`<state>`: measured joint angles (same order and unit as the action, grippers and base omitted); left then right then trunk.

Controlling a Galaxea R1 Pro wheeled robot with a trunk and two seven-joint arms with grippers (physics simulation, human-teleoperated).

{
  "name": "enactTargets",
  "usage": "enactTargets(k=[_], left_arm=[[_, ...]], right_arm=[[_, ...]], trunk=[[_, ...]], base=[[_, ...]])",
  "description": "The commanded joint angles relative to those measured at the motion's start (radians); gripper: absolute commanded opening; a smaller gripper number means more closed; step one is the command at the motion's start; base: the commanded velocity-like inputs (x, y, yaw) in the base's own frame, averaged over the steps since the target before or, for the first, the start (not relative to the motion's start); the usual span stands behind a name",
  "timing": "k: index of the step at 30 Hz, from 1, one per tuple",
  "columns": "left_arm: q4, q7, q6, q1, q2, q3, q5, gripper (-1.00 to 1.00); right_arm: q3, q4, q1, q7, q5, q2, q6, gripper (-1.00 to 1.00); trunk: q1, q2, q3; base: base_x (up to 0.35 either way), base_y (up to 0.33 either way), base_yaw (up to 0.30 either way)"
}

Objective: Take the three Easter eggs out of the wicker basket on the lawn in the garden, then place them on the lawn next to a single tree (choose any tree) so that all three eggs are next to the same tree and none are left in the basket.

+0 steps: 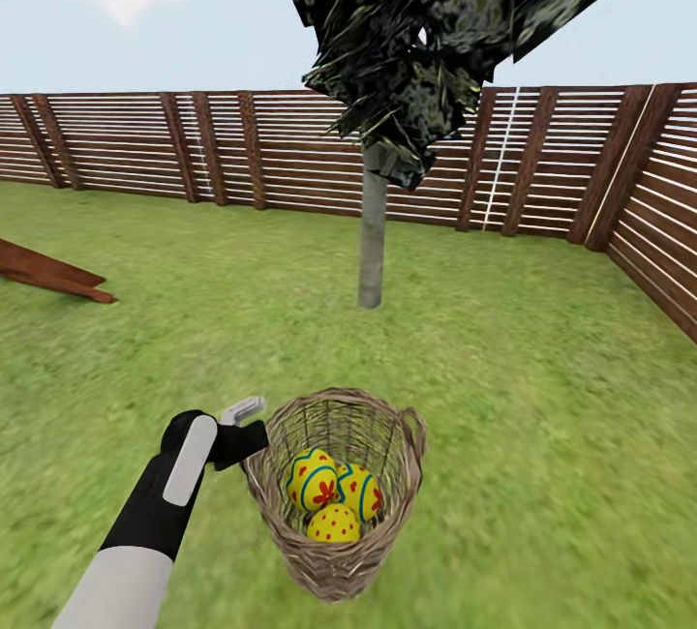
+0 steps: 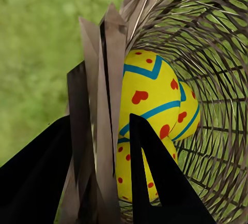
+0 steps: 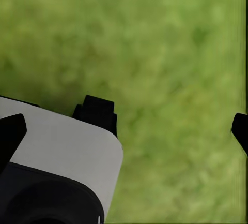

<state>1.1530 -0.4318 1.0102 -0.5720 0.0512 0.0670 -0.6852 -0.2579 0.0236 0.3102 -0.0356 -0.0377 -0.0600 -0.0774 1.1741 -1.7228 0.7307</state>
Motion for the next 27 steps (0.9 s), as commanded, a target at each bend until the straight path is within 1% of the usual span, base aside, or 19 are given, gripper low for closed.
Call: enactTargets(k=[1, 27], left_arm=[[0.001, -0.010, -0.001, -0.001, 0.001, 0.002, -0.025, -1.00], [0.003, -0.010, -0.001, -0.001, 0.001, 0.002, -0.025, -1.00]], right_arm=[[0.000, 0.003, 0.001, -0.003, -0.004, 0.000, -0.005, 1.00], [0.000, 0.003, 0.001, -0.003, -0.004, 0.000, -0.005, 1.00]], trunk=[[0.000, 0.000, 0.001], [0.000, 0.000, 0.001]], base=[[0.316, 0.000, 0.000], [0.316, 0.000, 0.000]])
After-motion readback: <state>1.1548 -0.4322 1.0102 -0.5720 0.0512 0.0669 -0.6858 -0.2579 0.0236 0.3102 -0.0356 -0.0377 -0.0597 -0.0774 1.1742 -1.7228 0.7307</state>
